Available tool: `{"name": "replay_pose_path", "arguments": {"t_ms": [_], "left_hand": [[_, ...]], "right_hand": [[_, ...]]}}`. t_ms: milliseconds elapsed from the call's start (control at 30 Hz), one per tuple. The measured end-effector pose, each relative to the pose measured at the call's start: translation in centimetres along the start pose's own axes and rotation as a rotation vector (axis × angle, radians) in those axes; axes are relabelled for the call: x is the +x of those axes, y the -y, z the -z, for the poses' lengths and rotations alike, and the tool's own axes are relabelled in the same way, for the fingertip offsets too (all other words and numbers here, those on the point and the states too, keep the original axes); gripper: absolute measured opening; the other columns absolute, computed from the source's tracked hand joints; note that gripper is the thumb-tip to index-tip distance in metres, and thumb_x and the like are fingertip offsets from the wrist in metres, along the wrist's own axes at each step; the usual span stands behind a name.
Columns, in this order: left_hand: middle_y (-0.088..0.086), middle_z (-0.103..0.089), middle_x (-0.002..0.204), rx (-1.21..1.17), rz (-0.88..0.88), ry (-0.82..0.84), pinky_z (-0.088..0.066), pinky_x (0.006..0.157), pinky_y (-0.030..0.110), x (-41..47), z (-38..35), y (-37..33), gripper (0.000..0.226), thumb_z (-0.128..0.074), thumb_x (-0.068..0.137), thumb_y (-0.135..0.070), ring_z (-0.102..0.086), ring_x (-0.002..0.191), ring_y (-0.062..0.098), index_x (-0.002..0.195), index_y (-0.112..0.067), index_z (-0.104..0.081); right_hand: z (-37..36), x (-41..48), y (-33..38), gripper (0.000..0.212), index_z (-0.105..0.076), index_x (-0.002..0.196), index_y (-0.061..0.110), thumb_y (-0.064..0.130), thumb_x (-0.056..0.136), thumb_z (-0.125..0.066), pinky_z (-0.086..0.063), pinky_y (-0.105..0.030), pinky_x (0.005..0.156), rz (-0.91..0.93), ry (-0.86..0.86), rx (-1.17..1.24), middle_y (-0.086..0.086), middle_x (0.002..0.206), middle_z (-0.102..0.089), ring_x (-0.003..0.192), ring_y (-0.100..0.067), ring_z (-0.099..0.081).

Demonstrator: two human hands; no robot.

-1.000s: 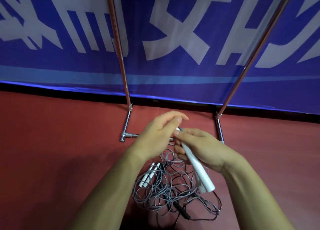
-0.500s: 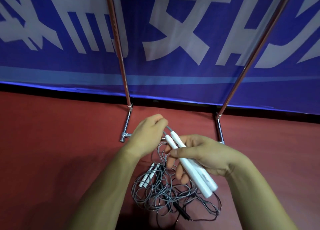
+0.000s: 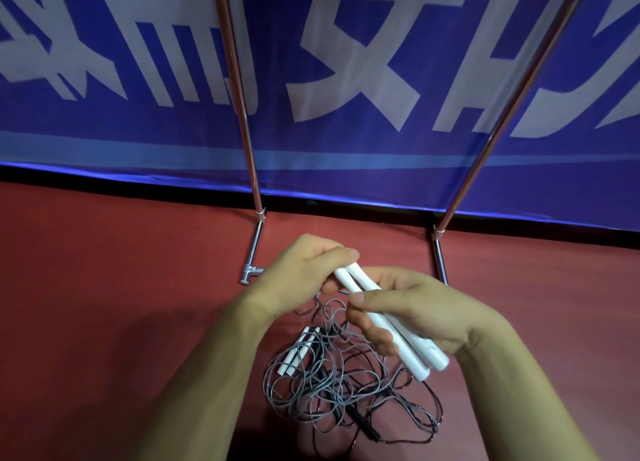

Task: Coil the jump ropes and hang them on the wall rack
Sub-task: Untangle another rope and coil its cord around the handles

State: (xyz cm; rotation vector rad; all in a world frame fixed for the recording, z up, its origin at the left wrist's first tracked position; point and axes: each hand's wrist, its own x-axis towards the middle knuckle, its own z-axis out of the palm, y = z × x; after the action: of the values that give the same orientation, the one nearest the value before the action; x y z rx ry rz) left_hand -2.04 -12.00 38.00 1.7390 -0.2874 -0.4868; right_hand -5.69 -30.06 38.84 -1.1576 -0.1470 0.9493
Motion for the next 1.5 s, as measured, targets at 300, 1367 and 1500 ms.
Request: {"name": "replay_pose_path", "arguments": {"t_ms": [300,1367,1500], "left_hand": [[0.005,-0.039,0.047,-0.475,-0.033,-0.175,-0.033,0.039,0.018,-0.1,0.7,-0.7,0.028,-0.061,0.075,-0.022,-0.037,0.035,0.012,0.048,-0.016,-0.058],[0.001,-0.067,0.09,1.031,-0.038,-0.003,-0.033,0.07,0.031,-2.0,-0.2,-0.2,0.03,-0.041,0.105,-0.038,-0.052,0.077,0.023,0.084,-0.021,-0.055],[-0.01,-0.061,0.068,0.854,-0.059,0.041,-0.04,0.066,0.031,-2.1,1.0,1.3,0.03,-0.061,0.094,-0.053,-0.056,0.068,0.009,0.082,-0.026,-0.066]], "right_hand": [[0.4,-0.7,-0.3,0.052,-0.044,0.145,0.02,0.02,0.096,-0.062,-0.05,-0.024,0.04,0.002,0.324,0.222,-0.01,0.076,-0.05,0.048,-0.012,-0.053],[0.3,1.6,-2.2,0.077,-0.026,0.151,0.053,0.006,0.093,-0.046,-0.041,-0.009,0.054,-0.158,-0.511,-1.054,0.016,0.116,-0.064,0.058,0.005,-0.058],[-0.5,0.7,-1.2,0.044,-0.056,0.114,0.042,0.006,0.089,-0.048,-0.035,-0.02,0.042,-0.49,-0.19,-0.939,0.005,0.061,-0.049,0.038,-0.007,-0.043]]}}
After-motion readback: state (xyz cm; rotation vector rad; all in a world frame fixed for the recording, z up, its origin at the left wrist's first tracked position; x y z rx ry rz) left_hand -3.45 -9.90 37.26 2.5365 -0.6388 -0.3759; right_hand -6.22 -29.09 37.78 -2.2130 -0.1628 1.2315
